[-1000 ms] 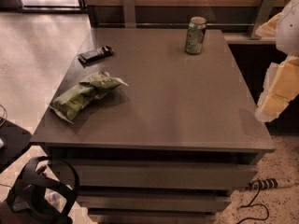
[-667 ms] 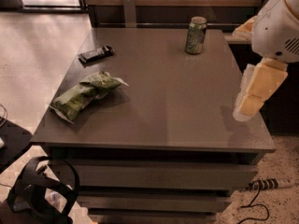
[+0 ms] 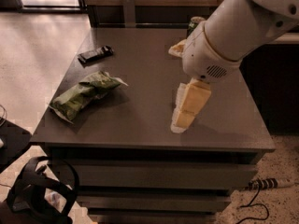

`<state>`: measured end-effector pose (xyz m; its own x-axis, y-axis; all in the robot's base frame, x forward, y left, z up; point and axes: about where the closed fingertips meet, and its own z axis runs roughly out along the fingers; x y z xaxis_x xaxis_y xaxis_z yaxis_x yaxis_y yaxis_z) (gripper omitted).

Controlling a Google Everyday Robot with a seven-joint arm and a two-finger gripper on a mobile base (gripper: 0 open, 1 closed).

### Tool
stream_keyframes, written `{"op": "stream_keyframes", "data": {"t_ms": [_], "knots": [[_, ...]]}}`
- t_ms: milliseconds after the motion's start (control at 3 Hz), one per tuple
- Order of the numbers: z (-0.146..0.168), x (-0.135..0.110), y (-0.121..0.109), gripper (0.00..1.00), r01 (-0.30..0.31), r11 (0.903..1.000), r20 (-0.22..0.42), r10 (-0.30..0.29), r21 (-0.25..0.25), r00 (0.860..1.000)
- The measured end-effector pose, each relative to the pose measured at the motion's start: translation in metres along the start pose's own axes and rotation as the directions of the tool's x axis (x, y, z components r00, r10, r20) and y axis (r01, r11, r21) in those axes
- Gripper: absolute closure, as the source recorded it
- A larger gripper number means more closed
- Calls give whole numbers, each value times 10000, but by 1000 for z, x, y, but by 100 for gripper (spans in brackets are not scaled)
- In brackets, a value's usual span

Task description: Pick green jalapeno chip bag

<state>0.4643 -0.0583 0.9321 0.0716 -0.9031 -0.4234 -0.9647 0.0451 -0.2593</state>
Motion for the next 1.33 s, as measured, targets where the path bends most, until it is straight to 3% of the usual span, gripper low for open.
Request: {"op": "stream_keyframes", "data": {"t_ms": [333,667,1333], "knots": [[50,-26,-8,0,167,9998,832,-161,-59,9964],[92,-58,-26,0,102,9994,2059,-168,330,9784],[99,-105,-50,0,-23,9914,3213,-403,1312,9461]]}}
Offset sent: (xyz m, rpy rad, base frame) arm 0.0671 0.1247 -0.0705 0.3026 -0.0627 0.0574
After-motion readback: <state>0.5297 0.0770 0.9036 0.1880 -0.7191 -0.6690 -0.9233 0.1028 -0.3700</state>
